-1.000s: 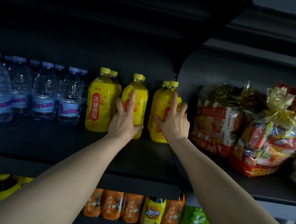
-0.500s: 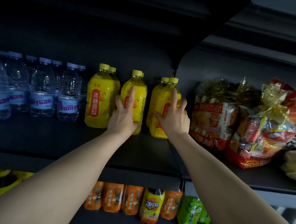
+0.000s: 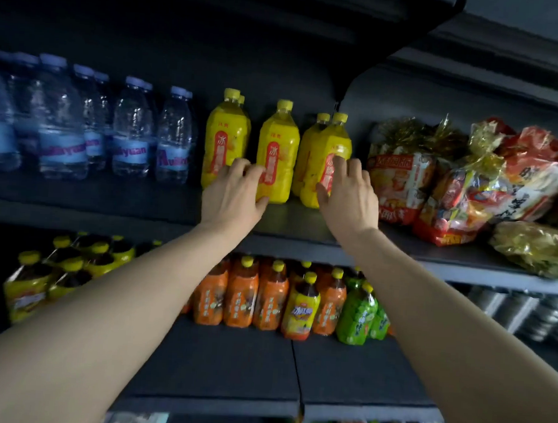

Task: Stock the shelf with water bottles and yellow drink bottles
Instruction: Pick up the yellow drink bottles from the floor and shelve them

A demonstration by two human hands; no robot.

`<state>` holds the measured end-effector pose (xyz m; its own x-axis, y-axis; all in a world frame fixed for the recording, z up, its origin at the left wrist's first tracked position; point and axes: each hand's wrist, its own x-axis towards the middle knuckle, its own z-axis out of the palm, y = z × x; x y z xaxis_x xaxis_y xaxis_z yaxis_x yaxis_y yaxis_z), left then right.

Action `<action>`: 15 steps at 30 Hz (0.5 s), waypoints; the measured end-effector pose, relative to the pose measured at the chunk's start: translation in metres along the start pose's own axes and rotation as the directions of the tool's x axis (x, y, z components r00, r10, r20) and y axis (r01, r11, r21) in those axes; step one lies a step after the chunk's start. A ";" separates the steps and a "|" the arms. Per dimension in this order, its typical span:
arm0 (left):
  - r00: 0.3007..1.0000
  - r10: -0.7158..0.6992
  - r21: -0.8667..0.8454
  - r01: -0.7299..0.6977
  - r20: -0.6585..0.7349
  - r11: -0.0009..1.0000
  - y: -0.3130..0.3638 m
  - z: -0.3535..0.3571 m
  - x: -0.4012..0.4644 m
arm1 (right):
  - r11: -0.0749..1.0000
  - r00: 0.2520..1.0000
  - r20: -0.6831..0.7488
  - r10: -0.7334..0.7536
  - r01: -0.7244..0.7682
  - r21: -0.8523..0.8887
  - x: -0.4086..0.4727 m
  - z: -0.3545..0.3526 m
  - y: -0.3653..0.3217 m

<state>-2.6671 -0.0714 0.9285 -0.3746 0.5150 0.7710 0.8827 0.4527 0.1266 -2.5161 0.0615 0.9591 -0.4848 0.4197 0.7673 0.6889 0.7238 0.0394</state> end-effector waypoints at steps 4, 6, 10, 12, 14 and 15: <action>0.999 0.022 -0.064 -0.025 -0.041 0.998 -0.017 -0.026 -0.055 | 1.000 1.000 -0.009 -0.001 0.001 0.028 -0.052 -0.023 -0.024; 0.996 0.049 -0.054 -0.053 -0.069 0.997 -0.025 -0.034 -0.085 | 0.999 0.999 -0.027 -0.019 0.020 0.045 -0.081 -0.031 -0.034; 0.991 0.100 -0.053 -0.105 -0.089 0.993 -0.039 -0.033 -0.151 | 0.994 0.998 -0.048 -0.033 0.038 0.106 -0.145 -0.029 -0.053; 0.993 0.104 -0.104 -0.108 -0.050 0.989 -0.043 -0.022 -0.189 | 0.989 0.999 -0.027 -0.040 0.044 0.142 -0.180 -0.015 -0.059; 0.996 0.088 -0.164 -0.084 0.018 0.983 -0.046 -0.005 -0.231 | 0.982 0.999 0.003 -0.047 0.046 0.185 -0.220 0.003 -0.065; 0.995 0.084 -0.183 -0.072 0.056 0.980 -0.047 0.004 -0.251 | 0.979 0.998 0.018 -0.054 0.049 0.198 -0.237 0.014 -0.067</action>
<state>-2.6156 -0.2188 0.7267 -0.3147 0.5907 0.7430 0.9444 0.2733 0.1827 -2.4548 -0.0794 0.7658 -0.5308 0.3899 0.7525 0.5436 0.8378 -0.0507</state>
